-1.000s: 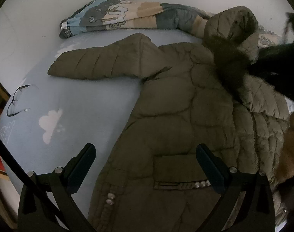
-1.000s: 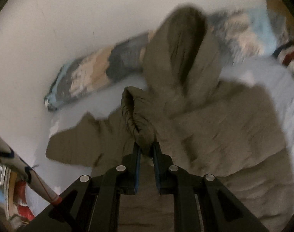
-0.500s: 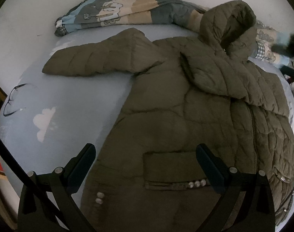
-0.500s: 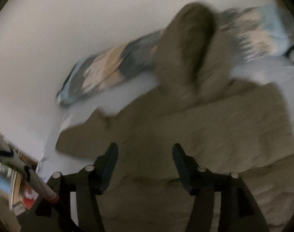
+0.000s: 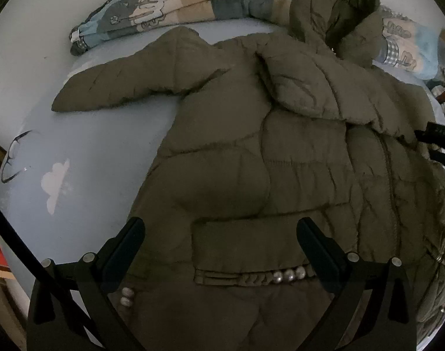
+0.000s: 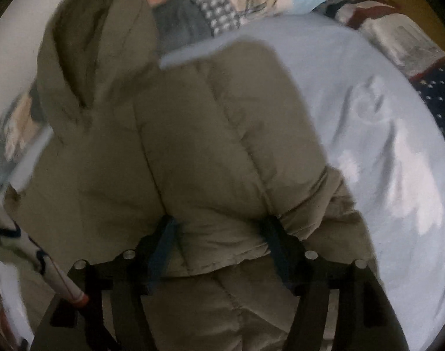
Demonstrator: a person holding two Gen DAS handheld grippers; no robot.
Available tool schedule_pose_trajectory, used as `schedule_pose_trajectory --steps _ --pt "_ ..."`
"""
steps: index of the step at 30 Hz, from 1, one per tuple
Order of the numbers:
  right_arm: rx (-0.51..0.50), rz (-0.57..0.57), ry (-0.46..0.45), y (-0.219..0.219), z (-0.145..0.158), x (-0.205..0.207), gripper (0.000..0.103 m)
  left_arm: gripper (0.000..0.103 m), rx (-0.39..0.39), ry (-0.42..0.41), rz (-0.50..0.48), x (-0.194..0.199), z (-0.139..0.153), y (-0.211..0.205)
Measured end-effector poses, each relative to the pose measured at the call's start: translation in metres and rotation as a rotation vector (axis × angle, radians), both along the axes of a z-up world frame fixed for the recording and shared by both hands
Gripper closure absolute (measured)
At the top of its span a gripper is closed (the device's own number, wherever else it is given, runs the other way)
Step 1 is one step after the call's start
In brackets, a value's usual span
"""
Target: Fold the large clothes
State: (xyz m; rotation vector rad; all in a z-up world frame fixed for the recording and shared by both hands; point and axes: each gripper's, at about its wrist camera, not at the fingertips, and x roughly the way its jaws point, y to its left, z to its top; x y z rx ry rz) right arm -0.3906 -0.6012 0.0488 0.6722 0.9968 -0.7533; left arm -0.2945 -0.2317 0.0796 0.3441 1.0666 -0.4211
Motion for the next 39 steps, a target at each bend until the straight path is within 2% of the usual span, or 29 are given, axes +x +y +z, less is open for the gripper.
schedule_pose_trajectory --steps 4,7,8,11,14,16,19,23,26,28,31,34,37,39 --pt "0.004 -0.020 0.009 0.003 0.015 -0.003 0.033 0.000 -0.010 -0.011 0.003 0.000 0.001 0.002" --pt "0.024 -0.034 -0.094 0.014 0.040 -0.026 0.031 0.000 -0.017 -0.014 0.003 -0.001 0.002 0.005" --pt "0.044 -0.042 -0.117 0.024 0.047 -0.036 0.026 0.000 -0.018 -0.012 0.002 0.000 0.003 0.007" --pt "0.117 -0.064 -0.129 0.064 0.053 -0.070 0.024 0.000 -0.017 -0.008 -0.003 -0.002 0.004 0.009" --pt "0.176 -0.091 -0.114 0.105 0.044 -0.095 0.024 0.000 -0.011 -0.014 -0.008 -0.004 0.005 0.008" --pt "0.175 -0.114 -0.089 0.128 0.039 -0.105 0.024 0.000 0.000 -0.006 -0.014 -0.005 0.002 0.007" --pt "0.147 -0.087 -0.060 0.158 0.033 -0.102 0.023 0.000 0.019 0.030 -0.027 -0.007 -0.008 0.004" --pt "0.134 -0.031 0.017 0.162 0.009 -0.087 0.015 0.000 0.073 0.055 -0.058 -0.009 -0.025 0.002" --pt "0.126 -0.011 0.044 0.161 0.009 -0.076 0.012 0.000 0.069 0.070 -0.054 -0.007 -0.027 0.003" --pt "0.101 -0.024 0.028 0.163 0.019 -0.072 0.012 0.000 0.061 0.066 -0.053 -0.007 -0.024 0.003" --pt "0.022 -0.022 -0.016 0.165 0.041 -0.064 0.012 0.000 0.040 0.016 -0.070 -0.010 -0.013 0.000" --pt "0.028 -0.029 -0.034 0.156 0.043 -0.057 0.012 0.000 0.009 -0.029 -0.083 -0.014 -0.003 -0.001" --pt "0.085 -0.059 -0.081 0.153 0.043 -0.052 0.012 0.000 0.005 -0.046 -0.084 -0.013 0.000 0.001" --pt "0.175 -0.084 -0.146 0.159 0.037 -0.063 0.012 0.000 0.003 -0.048 -0.070 -0.010 0.002 0.002"
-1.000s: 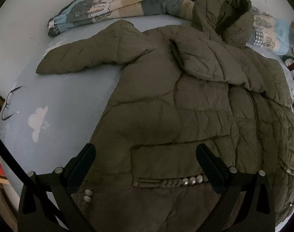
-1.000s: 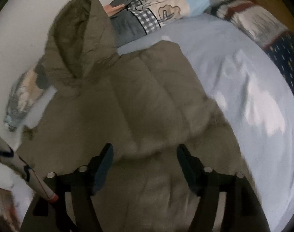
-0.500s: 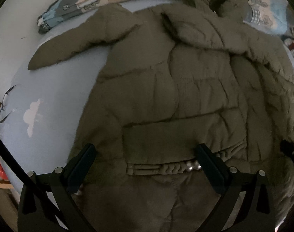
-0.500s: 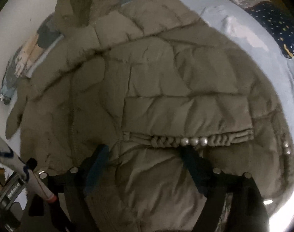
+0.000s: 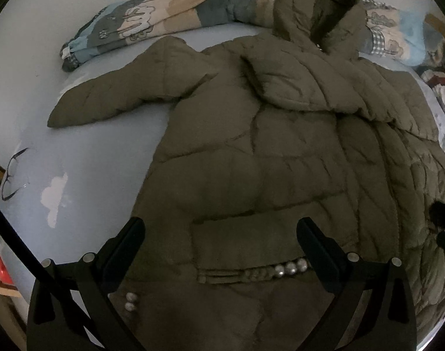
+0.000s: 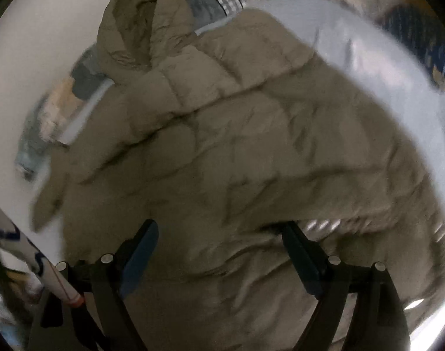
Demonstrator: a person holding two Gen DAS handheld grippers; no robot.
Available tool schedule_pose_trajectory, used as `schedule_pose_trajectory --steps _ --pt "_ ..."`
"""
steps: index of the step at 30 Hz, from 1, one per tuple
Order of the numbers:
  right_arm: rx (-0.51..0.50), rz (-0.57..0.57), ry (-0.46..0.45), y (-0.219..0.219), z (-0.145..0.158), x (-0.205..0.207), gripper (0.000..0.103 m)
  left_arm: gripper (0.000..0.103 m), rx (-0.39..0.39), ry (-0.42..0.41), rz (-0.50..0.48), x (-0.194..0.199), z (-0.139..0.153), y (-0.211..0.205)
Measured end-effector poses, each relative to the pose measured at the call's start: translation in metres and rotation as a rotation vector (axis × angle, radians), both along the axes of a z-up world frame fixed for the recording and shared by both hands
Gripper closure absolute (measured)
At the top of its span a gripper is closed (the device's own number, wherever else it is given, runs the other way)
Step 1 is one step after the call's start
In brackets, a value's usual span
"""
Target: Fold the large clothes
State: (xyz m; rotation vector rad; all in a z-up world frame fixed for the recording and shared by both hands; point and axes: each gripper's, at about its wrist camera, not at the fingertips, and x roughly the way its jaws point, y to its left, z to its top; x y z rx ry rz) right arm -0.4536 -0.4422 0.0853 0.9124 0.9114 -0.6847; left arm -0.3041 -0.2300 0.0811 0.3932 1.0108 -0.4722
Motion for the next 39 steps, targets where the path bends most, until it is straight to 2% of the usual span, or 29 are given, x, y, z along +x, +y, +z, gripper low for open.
schedule_pose_trajectory --steps 1,3,8,10,12,18,21,23,29,36,38,39 --pt "0.027 -0.002 -0.011 0.001 -0.001 0.000 0.012 0.000 -0.006 0.002 0.009 0.002 0.001 0.002" --pt "-0.009 0.017 -0.005 0.011 0.006 0.003 0.012 0.000 -0.018 -0.002 0.025 0.004 0.004 0.004" --pt "-0.238 0.170 -0.023 0.046 0.042 0.025 0.012 0.000 -0.029 -0.018 0.044 0.013 0.009 0.011" --pt "-0.310 0.210 0.004 0.052 0.045 0.036 0.012 0.000 -0.038 -0.017 0.058 0.018 0.011 0.016" --pt "-0.307 0.225 0.025 0.053 0.036 0.042 0.012 0.000 -0.050 -0.019 0.073 0.024 0.013 0.022" --pt "-0.279 0.273 0.107 0.050 0.009 0.056 0.025 0.000 -0.052 -0.016 0.129 0.045 0.015 0.040" --pt "-0.276 0.284 0.108 0.053 0.005 0.057 0.027 0.000 -0.065 -0.032 0.154 0.061 0.024 0.053" --pt "-0.290 0.279 0.101 0.052 0.008 0.054 0.027 0.000 -0.091 -0.039 0.187 0.073 0.030 0.066" --pt "-0.293 0.254 0.107 0.044 0.011 0.053 0.027 0.000 -0.180 0.028 0.292 0.129 0.031 0.112" --pt "-0.273 0.253 0.092 0.041 0.012 0.056 0.027 0.000 -0.323 0.111 0.481 0.206 0.024 0.181" --pt "-0.268 0.262 0.093 0.041 0.010 0.056 0.027 0.004 -0.375 0.126 0.521 0.226 0.026 0.197" --pt "-0.262 0.263 0.094 0.041 0.009 0.056 0.027 0.010 -0.406 0.135 0.534 0.235 0.026 0.204"
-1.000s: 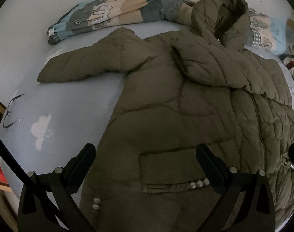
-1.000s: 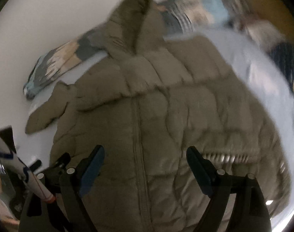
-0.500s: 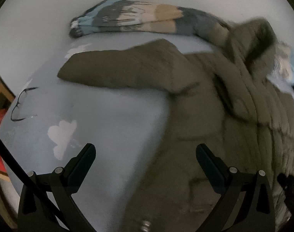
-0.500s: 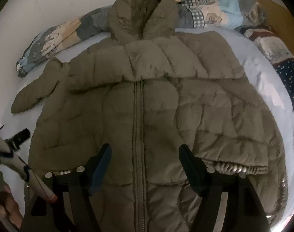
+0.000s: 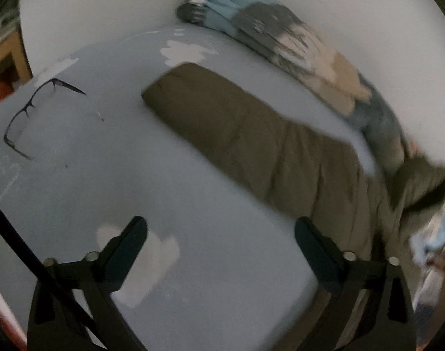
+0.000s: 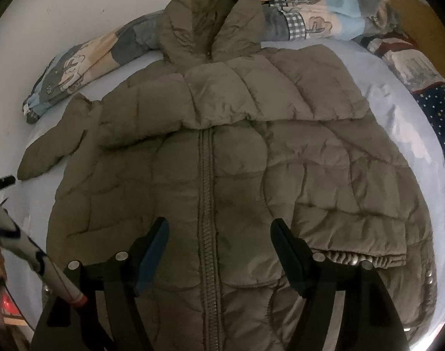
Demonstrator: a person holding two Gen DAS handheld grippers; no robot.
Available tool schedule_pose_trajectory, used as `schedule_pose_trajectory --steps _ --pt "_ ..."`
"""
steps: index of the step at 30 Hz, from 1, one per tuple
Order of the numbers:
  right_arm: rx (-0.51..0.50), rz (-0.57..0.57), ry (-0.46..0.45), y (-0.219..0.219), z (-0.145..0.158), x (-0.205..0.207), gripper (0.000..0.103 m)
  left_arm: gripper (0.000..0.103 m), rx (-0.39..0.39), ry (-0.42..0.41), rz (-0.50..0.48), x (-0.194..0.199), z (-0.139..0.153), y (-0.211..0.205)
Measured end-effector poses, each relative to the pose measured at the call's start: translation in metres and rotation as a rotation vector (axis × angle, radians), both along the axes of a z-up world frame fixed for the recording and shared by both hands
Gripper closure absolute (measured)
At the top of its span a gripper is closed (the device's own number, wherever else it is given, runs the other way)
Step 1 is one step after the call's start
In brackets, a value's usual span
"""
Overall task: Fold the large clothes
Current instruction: 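Grasp the other sleeve cuff with the left tool and lift it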
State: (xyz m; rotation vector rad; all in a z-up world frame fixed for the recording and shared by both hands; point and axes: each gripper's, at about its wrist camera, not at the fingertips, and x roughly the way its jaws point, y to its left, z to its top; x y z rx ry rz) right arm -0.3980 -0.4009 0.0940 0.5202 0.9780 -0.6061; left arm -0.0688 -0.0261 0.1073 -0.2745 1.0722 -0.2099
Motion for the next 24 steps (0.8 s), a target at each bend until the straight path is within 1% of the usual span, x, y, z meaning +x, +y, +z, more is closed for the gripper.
schedule_pose_trajectory --steps 1,2,3,4,5,7,9,13,15,18,20,23,24 --pt "0.006 0.000 0.000 0.000 -0.001 0.000 0.027 0.018 -0.032 0.004 0.009 0.012 0.001 0.008" --pt "0.012 0.001 0.001 0.000 -0.001 0.001 0.027 0.024 -0.058 0.008 0.017 0.023 0.001 0.015" --pt "0.017 0.003 0.001 0.000 -0.002 0.001 0.027 0.037 -0.074 0.014 0.028 0.033 -0.001 0.020" --pt "0.020 0.003 0.001 0.000 -0.002 0.001 0.027 0.043 -0.095 0.025 0.041 0.044 -0.004 0.027" --pt "0.023 0.005 0.001 0.000 -0.002 0.001 0.027 0.043 -0.123 0.040 0.052 0.053 -0.007 0.032" --pt "0.033 0.011 0.001 0.002 -0.002 0.000 0.027 0.052 -0.194 0.070 0.077 0.072 -0.019 0.045" --pt "0.043 0.018 0.001 0.004 -0.003 0.001 0.027 0.057 -0.238 0.082 0.100 0.084 -0.029 0.052" --pt "0.031 0.034 0.003 0.008 -0.002 0.004 0.027 0.060 -0.326 0.107 0.160 0.106 -0.053 0.071" --pt "0.033 0.033 0.008 0.008 -0.004 0.006 0.027 0.060 -0.335 0.108 0.199 0.115 -0.063 0.080" --pt "0.047 0.034 0.018 0.008 -0.009 0.009 0.027 0.060 -0.363 0.105 0.228 0.125 -0.072 0.090" --pt "0.043 0.035 0.022 0.008 -0.010 0.010 0.027 0.060 -0.381 0.101 0.234 0.131 -0.075 0.090" --pt "0.039 0.040 0.027 0.008 -0.012 0.013 0.027 0.060 -0.382 0.066 0.254 0.143 -0.077 0.088" --pt "0.038 0.040 0.028 0.008 -0.012 0.013 0.027 0.060 -0.400 0.064 0.261 0.147 -0.080 0.086"
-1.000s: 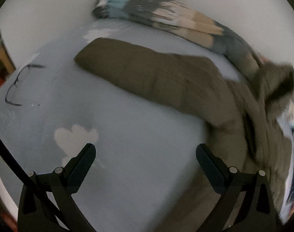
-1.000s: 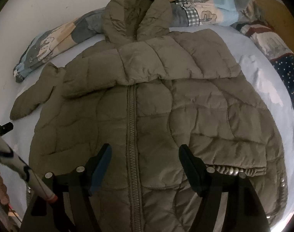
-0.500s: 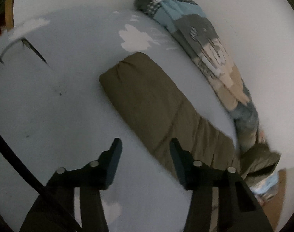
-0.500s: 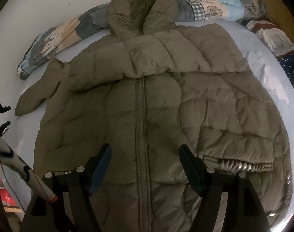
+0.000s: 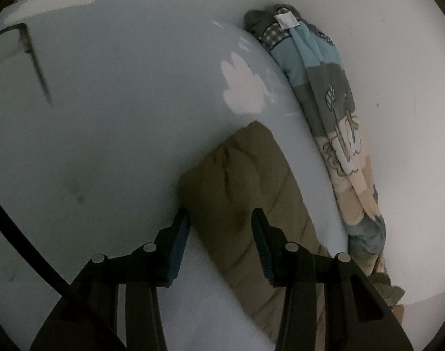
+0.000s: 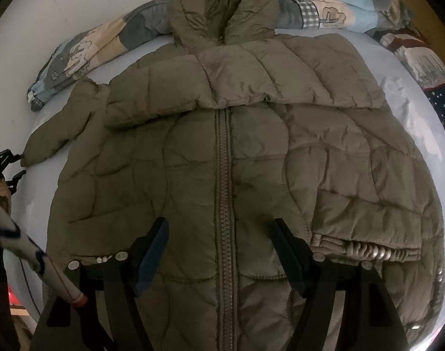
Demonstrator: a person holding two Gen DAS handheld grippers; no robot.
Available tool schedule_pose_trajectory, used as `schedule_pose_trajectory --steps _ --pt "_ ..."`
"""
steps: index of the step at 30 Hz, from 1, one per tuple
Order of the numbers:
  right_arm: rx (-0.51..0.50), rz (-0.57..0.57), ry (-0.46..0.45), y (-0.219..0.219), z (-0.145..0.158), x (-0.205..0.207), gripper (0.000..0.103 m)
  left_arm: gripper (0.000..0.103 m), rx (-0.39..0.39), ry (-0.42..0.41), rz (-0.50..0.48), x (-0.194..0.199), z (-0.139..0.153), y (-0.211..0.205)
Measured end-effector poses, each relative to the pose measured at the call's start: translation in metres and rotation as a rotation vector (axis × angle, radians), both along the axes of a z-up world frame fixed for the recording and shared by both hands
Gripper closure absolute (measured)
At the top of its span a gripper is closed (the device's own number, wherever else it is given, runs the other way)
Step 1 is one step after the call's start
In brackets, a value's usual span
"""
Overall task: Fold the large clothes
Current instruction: 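Grasp the other sleeve cuff with the left tool and lift it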
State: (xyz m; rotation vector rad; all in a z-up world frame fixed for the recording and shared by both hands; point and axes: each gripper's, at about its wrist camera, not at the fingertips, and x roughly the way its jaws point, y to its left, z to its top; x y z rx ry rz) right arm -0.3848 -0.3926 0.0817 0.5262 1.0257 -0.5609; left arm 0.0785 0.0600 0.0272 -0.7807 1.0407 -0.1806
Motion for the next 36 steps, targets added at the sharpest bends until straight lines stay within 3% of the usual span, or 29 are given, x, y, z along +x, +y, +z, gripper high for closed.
schedule_pose_trajectory --steps 3,7,10,17,26,36 --pt "-0.005 0.001 0.007 -0.001 -0.003 0.001 0.027 0.060 -0.039 0.008 0.023 0.011 -0.012 -0.005" --pt "-0.014 -0.011 0.012 -0.001 -0.004 0.005 0.027 0.084 -0.011 -0.030 0.031 0.009 -0.002 -0.010" --pt "-0.016 -0.032 0.006 -0.005 -0.003 0.004 0.027 0.086 0.026 -0.077 0.014 0.002 0.017 -0.012" --pt "-0.025 -0.135 -0.028 -0.024 0.006 -0.014 0.027 0.086 0.101 -0.195 -0.079 -0.024 0.088 -0.030" --pt "-0.084 -0.263 -0.035 -0.055 0.015 -0.037 0.027 0.086 0.133 -0.313 -0.154 -0.074 0.182 -0.061" --pt "-0.098 -0.351 -0.120 -0.078 0.042 -0.075 0.027 0.086 0.160 -0.476 -0.312 -0.149 0.284 -0.144"
